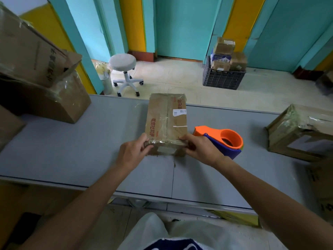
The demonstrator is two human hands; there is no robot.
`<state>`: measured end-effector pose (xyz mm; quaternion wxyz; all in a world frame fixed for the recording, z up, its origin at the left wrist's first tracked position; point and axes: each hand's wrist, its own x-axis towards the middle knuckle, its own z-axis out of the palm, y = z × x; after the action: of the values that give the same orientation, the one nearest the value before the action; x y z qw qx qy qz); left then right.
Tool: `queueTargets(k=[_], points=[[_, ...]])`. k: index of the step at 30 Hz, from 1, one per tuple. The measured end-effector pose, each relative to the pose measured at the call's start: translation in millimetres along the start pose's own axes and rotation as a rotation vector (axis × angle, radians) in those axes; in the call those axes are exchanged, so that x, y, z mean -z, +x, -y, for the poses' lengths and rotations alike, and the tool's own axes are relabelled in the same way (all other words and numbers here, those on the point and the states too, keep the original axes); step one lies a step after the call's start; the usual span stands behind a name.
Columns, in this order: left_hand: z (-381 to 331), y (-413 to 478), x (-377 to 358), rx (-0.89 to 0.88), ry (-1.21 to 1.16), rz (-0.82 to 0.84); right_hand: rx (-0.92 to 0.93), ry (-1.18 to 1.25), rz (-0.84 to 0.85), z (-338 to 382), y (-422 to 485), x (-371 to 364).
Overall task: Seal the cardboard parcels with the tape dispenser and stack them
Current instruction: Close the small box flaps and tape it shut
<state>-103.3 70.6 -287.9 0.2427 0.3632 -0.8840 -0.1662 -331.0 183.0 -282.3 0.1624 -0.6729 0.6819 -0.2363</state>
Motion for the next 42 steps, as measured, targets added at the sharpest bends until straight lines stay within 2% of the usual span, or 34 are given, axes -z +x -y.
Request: queueTargets(k=[3,7,10,11,13,16,19,21,24,28,30,33,34,35,36,38,40,42], points=[[-4,2,-8,0.033,0.041,-0.027,-0.059,-0.036,-0.04,6,-3,-8],[-23,4,-6,0.293,0.094,0.019,-0.294,-0.148,-0.235,23,-3,-35],[-36,1,-11,0.506,-0.111,-0.081,-0.427,-0.159,-0.333,33,4,-51],[-37,2,-13,0.525,-0.166,-0.116,-0.439,-0.17,-0.337,35,6,-50],[-33,2,-17,0.497,-0.212,-0.137,-0.433,-0.197,-0.342,37,7,-45],[-16,-7,-16,0.348,-0.232,-0.075,-0.263,-0.247,-0.364,43,3,-50],[-4,-19,-22,0.224,0.024,-0.025,-0.324,-0.272,-0.373,51,3,-61],[-6,-19,-28,0.293,0.073,-0.082,-0.374,-0.289,-0.394,53,5,-66],[-14,-14,-32,0.408,-0.047,-0.148,-0.445,-0.208,-0.338,59,6,-67],[-15,-12,-31,0.4,-0.312,-0.143,-0.489,-0.111,-0.323,63,9,-66],[-9,-14,-27,0.422,-0.357,-0.13,-0.449,-0.027,-0.295,68,8,-67],[14,-25,-13,0.4,-0.403,-0.075,-0.321,0.027,-0.089,80,2,-51],[24,-29,-6,0.379,-0.43,-0.042,-0.287,-0.005,-0.066,82,2,-43],[33,-31,1,0.364,-0.454,-0.004,-0.279,-0.039,-0.128,82,7,-35],[42,-32,7,0.362,-0.473,0.034,-0.296,-0.045,-0.26,78,15,-27],[52,-30,14,0.359,-0.489,0.067,-0.405,0.027,-0.492,59,39,-12],[54,-25,18,0.333,-0.443,0.064,-0.521,0.092,-0.516,39,63,-1],[54,-22,18,0.293,-0.387,0.056,-0.639,0.124,-0.411,28,83,6]])
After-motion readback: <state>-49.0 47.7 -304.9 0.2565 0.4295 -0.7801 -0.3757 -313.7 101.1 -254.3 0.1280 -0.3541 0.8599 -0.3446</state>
